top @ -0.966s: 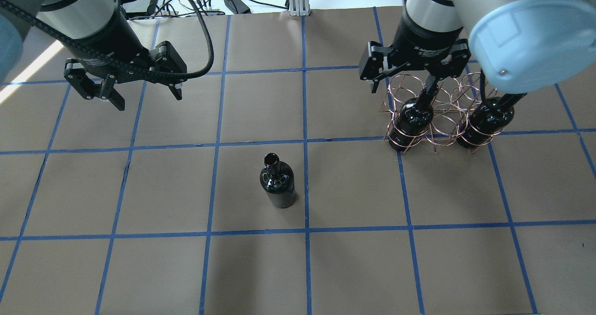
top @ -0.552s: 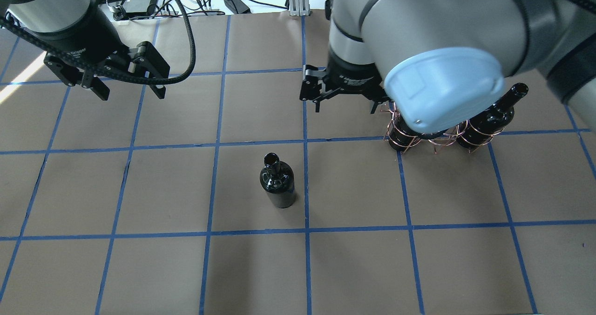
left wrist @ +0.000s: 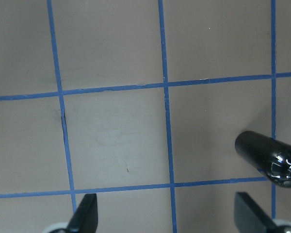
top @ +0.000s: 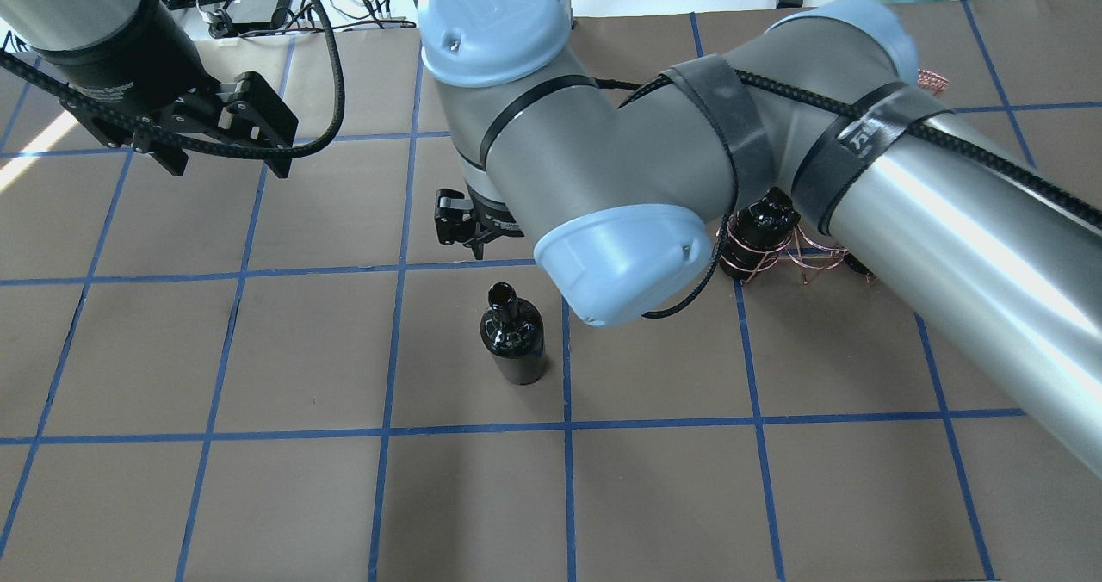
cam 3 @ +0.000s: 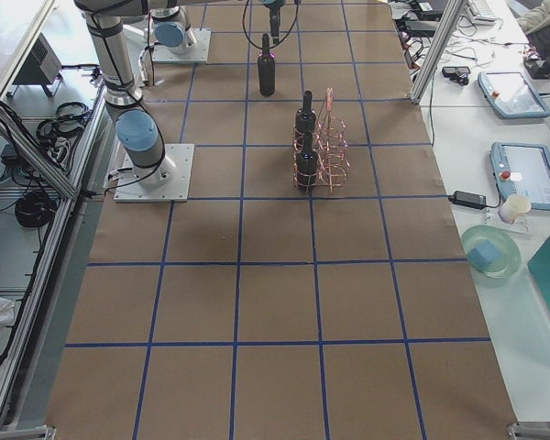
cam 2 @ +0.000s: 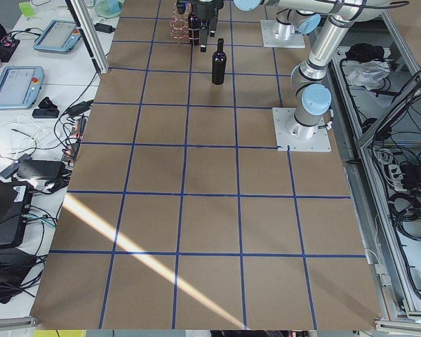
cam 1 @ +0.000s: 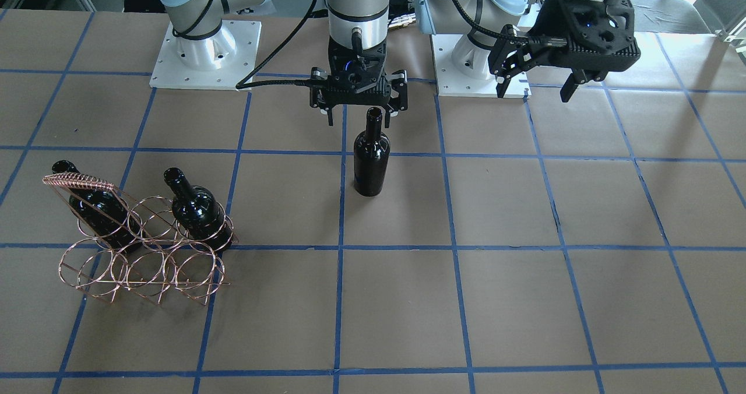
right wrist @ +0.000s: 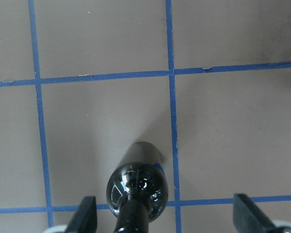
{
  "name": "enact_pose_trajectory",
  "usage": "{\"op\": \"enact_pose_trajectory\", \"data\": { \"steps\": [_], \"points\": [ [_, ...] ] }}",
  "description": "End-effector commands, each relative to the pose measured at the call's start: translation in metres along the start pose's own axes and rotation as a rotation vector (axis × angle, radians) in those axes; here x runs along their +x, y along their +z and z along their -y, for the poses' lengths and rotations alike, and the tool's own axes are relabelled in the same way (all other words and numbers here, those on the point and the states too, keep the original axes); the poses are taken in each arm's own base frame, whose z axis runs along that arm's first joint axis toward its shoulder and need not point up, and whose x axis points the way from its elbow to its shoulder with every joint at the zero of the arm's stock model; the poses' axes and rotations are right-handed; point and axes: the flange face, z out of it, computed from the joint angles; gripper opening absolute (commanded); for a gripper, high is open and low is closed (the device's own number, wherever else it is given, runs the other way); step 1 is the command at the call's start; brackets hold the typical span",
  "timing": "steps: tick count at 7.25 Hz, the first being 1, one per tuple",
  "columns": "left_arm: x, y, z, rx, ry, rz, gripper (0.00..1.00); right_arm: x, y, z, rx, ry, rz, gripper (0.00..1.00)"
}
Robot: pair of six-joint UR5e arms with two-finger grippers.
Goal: Place wine into wine basket
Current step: 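Move the right gripper over the standing bottle and lower onto its neck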
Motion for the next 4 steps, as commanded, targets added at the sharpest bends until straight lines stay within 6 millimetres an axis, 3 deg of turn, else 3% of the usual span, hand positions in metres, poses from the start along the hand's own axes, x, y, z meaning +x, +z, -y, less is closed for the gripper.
{"op": "enact_pose_trajectory", "data": {
  "steps": [1,4],
  "points": [
    [0.0,-0.001,-0.001,0.003,0.0,0.001,1.0,-0.026,0.023,-0.019,-0.022,0.015,-0.023,1.0],
    [0.0,-0.003,-0.004,0.003,0.0,0.001,1.0,-0.028,0.039,-0.022,-0.061,0.011,-0.043,1.0]
  ]
}}
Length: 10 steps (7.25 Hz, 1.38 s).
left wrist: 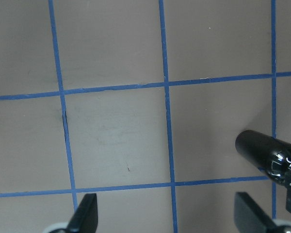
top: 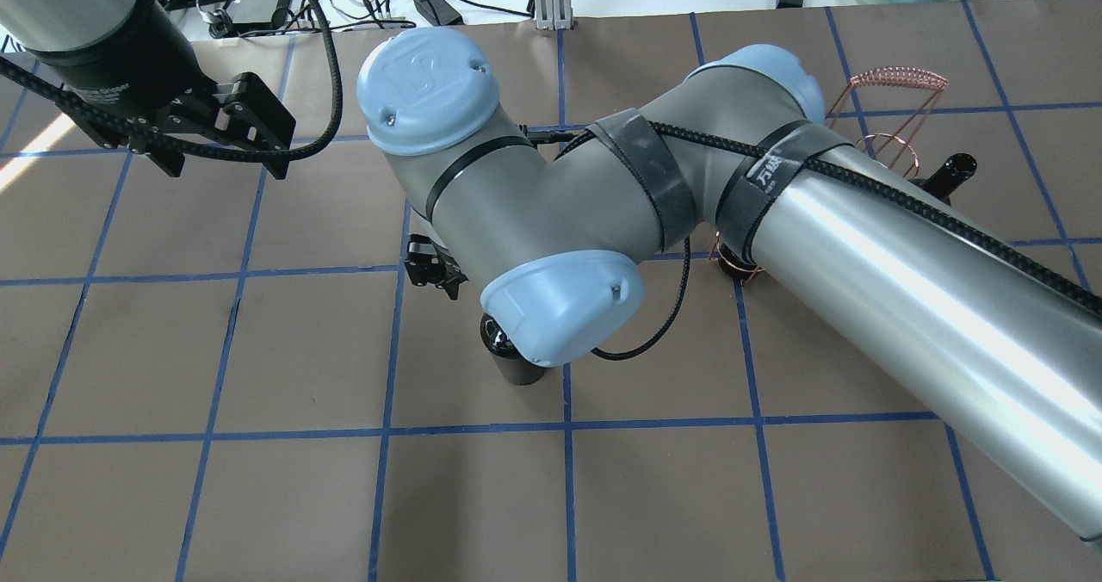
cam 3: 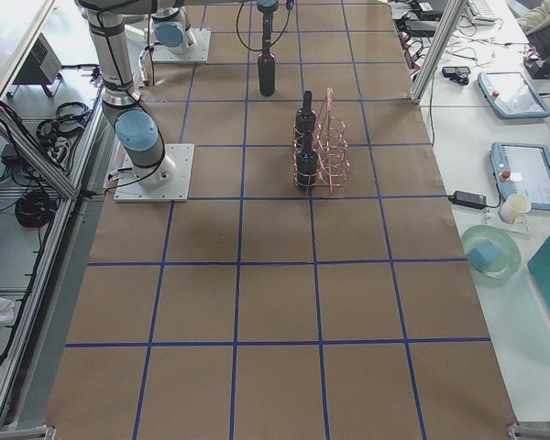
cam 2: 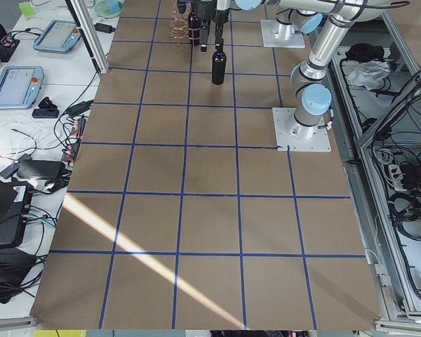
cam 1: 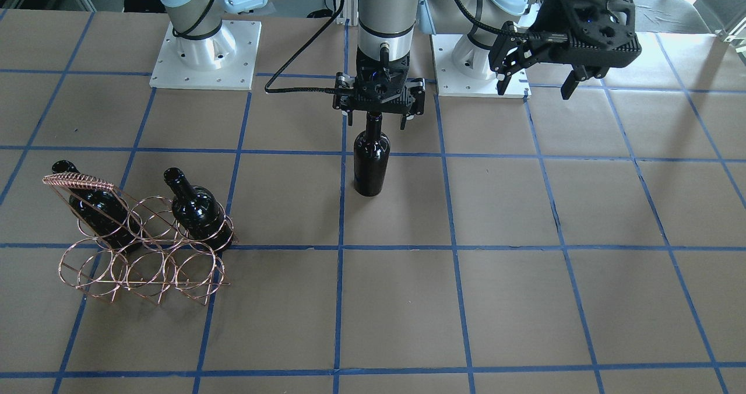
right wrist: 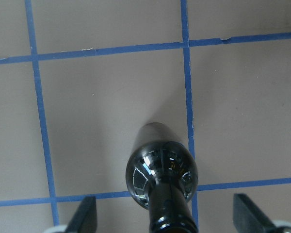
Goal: Place wine into wine basket
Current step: 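Close the right gripper on the bottle neck and lift it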
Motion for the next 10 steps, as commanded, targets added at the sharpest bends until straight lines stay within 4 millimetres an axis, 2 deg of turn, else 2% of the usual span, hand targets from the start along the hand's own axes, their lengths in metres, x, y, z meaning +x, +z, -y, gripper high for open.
{"op": "enact_pose_trajectory", "data": {
  "steps": [1,2,4,5,6,10],
  "points": [
    [0.0,-0.001,-0.001,0.002,0.0,0.0,1.0,0.001,0.014,-0.003,-0.022,-0.008,-0.022,1.0],
    [0.0,-0.001,-0.001,0.002,0.0,0.0,1.0,0.004,0.022,-0.007,-0.034,-0.007,-0.033,1.0],
    [0.0,-0.001,-0.001,0.0,-0.002,0.0,1.0,0.003,0.019,-0.003,0.002,-0.003,-0.005,1.0],
    [0.0,-0.003,-0.003,0.005,-0.002,0.001,1.0,0.001,0.018,-0.003,0.015,-0.004,0.005,0.87],
    [0.0,-0.003,-0.003,0.005,-0.002,0.001,1.0,0.0,0.017,-0.004,0.008,0.005,0.015,0.64],
    [0.0,-0.003,-0.003,0.005,-0.002,0.001,1.0,0.002,0.024,-0.008,-0.011,0.003,0.0,0.25]
  ]
}}
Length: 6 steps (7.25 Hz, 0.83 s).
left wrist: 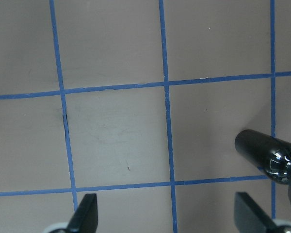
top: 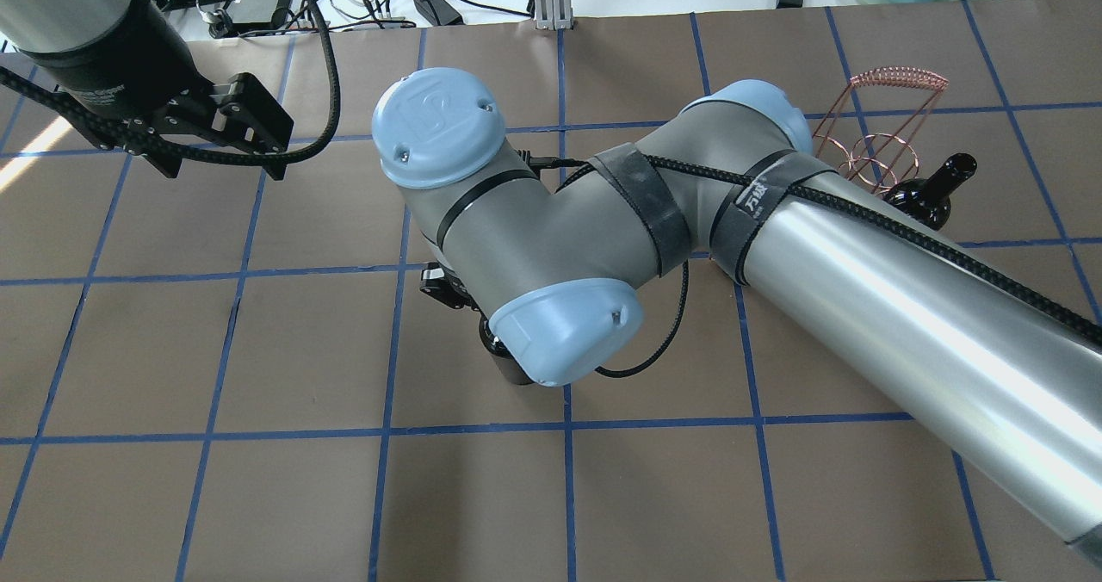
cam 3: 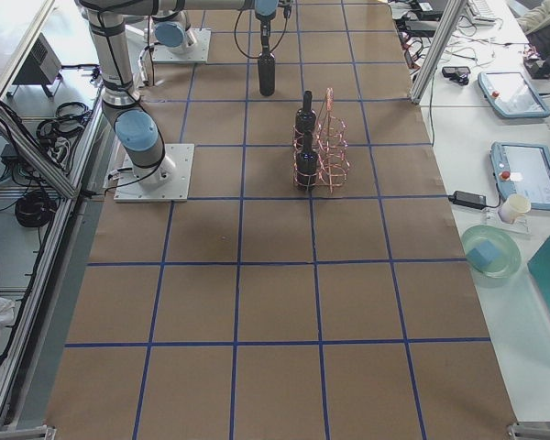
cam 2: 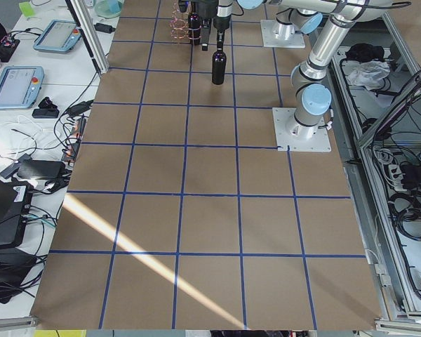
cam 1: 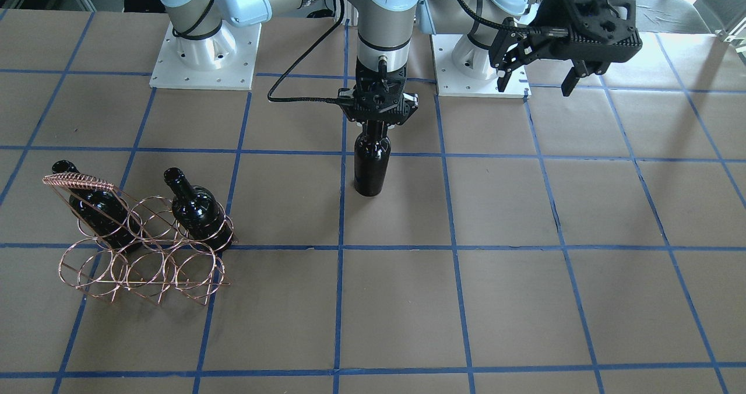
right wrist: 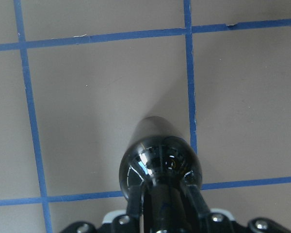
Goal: Place wine into wine basket
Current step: 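Carry the bottle with the right gripper to the copper wire rack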
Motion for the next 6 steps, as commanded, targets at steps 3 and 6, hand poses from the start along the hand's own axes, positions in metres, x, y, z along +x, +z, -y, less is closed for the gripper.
{"op": "enact_pose_trajectory", "data": {
  "steps": [3,6],
  "points": [
    [0.0,0.0,0.0,-0.001,0.0,0.0,1.0,0.005,-0.029,0.004,0.045,0.005,0.031,0.0],
    [0.0,-0.001,-0.001,0.001,0.0,0.002,1.0,0.086,-0.088,0.014,0.02,0.014,-0.015,0.0]
  ]
}}
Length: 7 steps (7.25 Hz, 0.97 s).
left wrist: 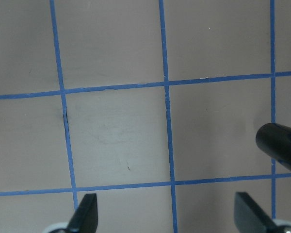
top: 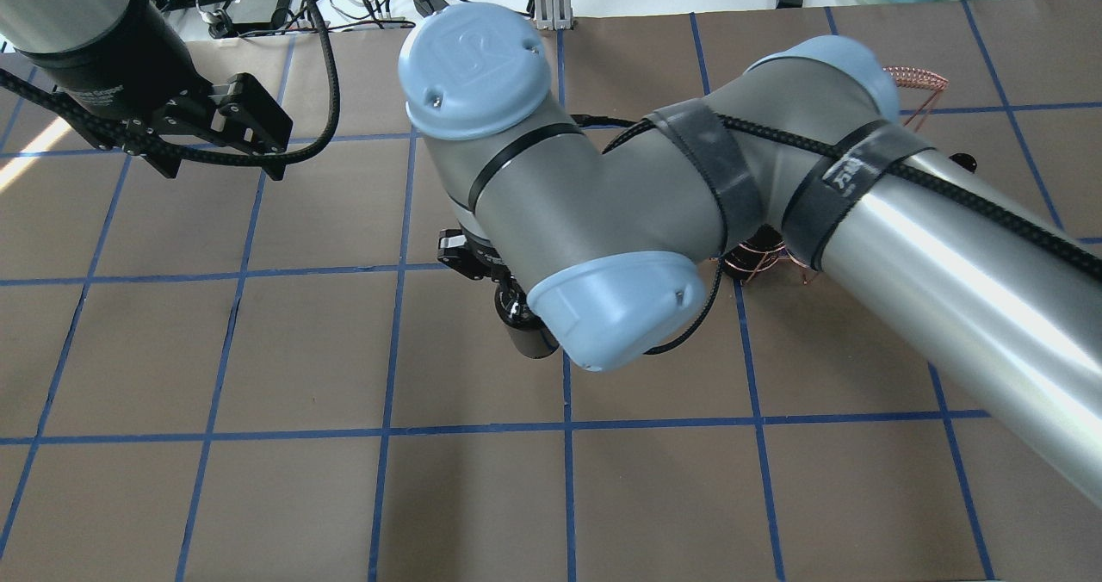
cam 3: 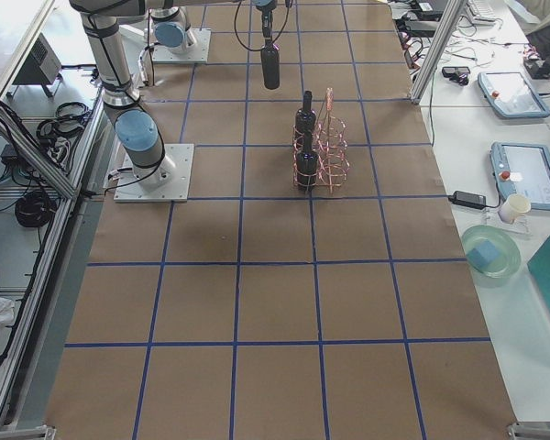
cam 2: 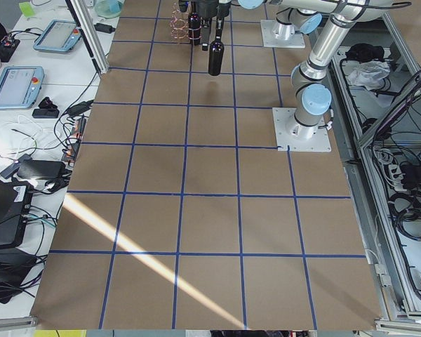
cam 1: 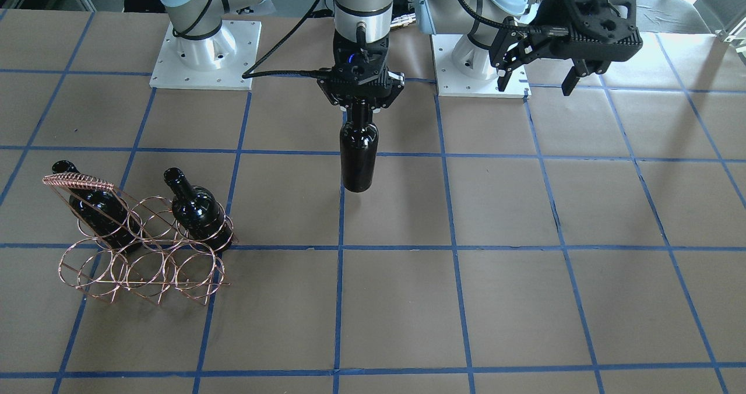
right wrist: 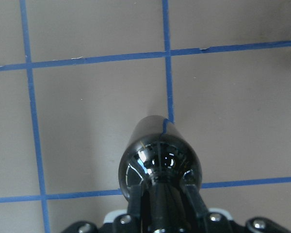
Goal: Place wine into wine basket
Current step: 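Carry the bottle with the right gripper to the copper wire rack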
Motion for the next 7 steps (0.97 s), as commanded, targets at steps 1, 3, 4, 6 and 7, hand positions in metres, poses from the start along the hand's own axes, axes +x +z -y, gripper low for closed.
{"op": "enact_pose_trajectory", "data": {
  "steps": [1,3,4,6,7],
  "points": [
    [0.0,0.0,0.0,0.0,0.0,0.001,1.0,0.079,-0.036,0.017,-0.048,0.084,-0.05,0.0],
    [0.0,0.0,0.0,-0.001,0.0,0.0,1.0,0.146,-0.059,0.037,-0.033,0.053,-0.107,0.0],
    [-0.001,0.0,0.0,-0.002,0.0,0.006,1.0,0.182,-0.07,0.047,-0.027,0.037,-0.121,0.0],
    [-0.002,0.001,0.0,-0.003,0.0,0.019,1.0,0.259,-0.078,0.074,-0.038,0.007,-0.115,0.0],
    [-0.002,0.0,0.0,-0.002,0.0,0.019,1.0,0.282,-0.083,0.082,-0.019,-0.017,-0.104,0.0]
  ]
}}
